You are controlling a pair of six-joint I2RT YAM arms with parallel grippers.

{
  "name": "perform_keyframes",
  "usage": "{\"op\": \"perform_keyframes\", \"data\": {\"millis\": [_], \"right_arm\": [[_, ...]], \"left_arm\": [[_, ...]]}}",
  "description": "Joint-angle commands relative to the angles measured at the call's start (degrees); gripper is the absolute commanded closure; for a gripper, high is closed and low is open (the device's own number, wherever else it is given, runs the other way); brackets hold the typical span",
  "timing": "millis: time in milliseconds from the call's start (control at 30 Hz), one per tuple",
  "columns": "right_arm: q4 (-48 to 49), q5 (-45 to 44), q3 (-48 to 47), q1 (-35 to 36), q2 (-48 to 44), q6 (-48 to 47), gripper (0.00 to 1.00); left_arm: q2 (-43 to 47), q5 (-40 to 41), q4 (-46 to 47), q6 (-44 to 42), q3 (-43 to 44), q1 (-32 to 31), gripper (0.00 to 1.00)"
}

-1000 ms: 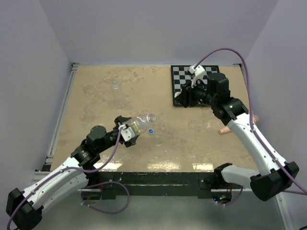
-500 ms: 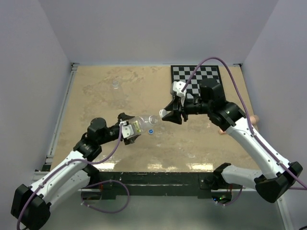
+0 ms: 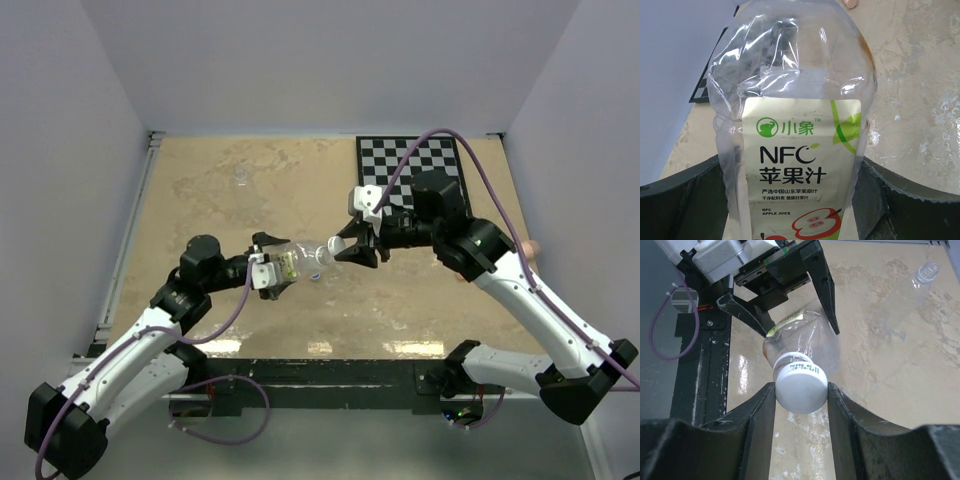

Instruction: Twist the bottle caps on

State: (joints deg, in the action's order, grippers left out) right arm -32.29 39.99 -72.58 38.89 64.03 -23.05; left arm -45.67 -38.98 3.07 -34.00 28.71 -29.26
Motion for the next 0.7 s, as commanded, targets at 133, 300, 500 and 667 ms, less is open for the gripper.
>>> {"op": "perform_keyframes", "data": {"millis": [133, 300, 500, 667], "right_arm": [[-1.19, -1.58, -2.13, 2.33, -0.66, -3.06, 1.00], [-1.37, -1.23, -2.92, 3.12, 0.04, -3.06, 1.00], [-1.28, -2.10, -2.48, 3.73, 0.74, -3.14, 1.00], [-1.28, -3.60, -2.39, 4.52, 1.27, -3.14, 1.00]], "left_arm": [[2.34, -2.68, 2.47, -1.34, -0.58, 0.43, 1.00], [1.99, -2.77, 2.90, -0.37, -0.76, 0.43, 1.00], [1.81, -2.85, 4.22, 1.83, -0.94, 0.43, 1.00], [1.73, -3.47, 4.75, 2.80, -1.11, 0.43, 1.00]]}}
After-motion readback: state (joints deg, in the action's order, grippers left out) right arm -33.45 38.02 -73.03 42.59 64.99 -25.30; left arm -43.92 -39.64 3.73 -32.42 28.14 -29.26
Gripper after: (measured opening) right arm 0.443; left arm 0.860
